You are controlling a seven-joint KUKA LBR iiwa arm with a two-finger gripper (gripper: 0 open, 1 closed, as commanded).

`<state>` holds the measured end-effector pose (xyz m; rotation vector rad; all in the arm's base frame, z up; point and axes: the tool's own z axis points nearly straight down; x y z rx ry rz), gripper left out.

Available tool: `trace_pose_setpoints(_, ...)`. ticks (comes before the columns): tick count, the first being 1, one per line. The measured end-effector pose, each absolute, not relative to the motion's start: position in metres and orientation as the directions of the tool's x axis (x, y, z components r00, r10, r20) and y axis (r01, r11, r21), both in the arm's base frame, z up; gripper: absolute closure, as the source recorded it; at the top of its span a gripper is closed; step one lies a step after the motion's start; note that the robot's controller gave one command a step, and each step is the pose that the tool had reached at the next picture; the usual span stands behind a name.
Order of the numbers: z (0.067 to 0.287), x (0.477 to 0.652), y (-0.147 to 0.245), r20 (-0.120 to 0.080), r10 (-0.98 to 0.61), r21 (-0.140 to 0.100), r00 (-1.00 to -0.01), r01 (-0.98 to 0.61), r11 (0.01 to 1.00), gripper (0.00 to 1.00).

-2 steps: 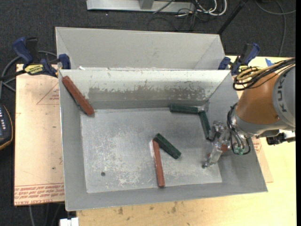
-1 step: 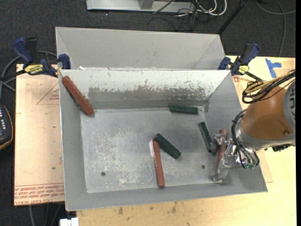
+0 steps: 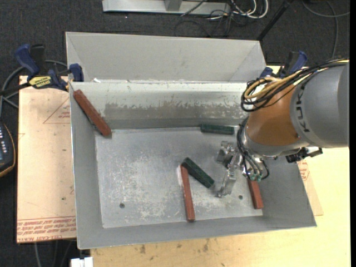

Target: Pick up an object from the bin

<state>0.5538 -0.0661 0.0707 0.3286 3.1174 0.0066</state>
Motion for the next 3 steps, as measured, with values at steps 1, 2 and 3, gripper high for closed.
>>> trace_pose_setpoints(1,0.07,0.52,0.024,0.002,0.16,0.005,-0.987,0.16,0.987,0.0)
trace_pose_setpoints(2,0.07,0.521,0.019,0.0,0.167,0.001,-0.986,0.167,0.986,1.0)
trace_pose_setpoints(3,0.07,0.524,-0.025,-0.002,-0.191,-0.001,-0.982,-0.191,0.982,1.0)
